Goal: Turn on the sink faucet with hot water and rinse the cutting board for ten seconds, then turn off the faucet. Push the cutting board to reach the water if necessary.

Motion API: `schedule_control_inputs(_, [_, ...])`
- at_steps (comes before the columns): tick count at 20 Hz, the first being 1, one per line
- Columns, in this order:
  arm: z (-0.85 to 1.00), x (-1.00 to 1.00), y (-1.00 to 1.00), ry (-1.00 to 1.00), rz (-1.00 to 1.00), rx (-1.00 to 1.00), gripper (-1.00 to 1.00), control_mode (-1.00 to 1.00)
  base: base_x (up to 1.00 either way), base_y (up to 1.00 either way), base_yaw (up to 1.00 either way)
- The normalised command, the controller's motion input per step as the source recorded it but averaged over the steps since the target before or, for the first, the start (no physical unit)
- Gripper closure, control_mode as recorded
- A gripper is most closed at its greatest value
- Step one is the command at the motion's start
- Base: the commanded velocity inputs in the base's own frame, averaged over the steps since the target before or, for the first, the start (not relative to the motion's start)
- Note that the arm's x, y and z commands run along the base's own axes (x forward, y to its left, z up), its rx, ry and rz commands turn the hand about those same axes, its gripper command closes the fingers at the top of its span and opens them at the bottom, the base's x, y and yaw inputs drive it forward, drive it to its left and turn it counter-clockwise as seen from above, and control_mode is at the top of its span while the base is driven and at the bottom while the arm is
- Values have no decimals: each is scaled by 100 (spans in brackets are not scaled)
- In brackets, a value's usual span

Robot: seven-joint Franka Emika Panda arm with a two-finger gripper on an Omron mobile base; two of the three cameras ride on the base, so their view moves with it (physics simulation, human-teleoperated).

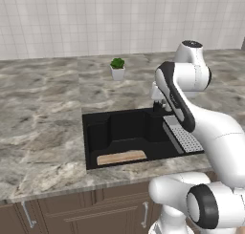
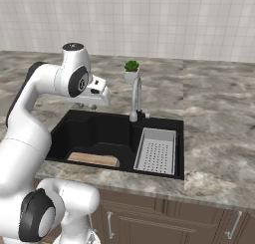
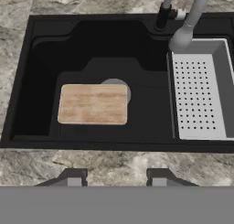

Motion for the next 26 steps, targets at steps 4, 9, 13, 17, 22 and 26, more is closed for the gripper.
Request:
schedule_control_inputs(4, [0,0,-3,3,0,0,-100,-100,0,0,0])
schedule_control_inputs(9, [6,0,-16,6,0,0,-100,-100,0,0,0])
schedule_control_inputs(13, [22,0,-35,14,0,0,-100,-100,0,0,0])
schedule_control_inputs(17, [9,0,-47,16,0,0,-100,-100,0,0,0])
schedule_control_inputs(22, [0,0,-58,10,0,0,-100,-100,0,0,0])
schedule_control_inputs(26, [-20,0,-60,0,0,5,-100,-100,0,0,0])
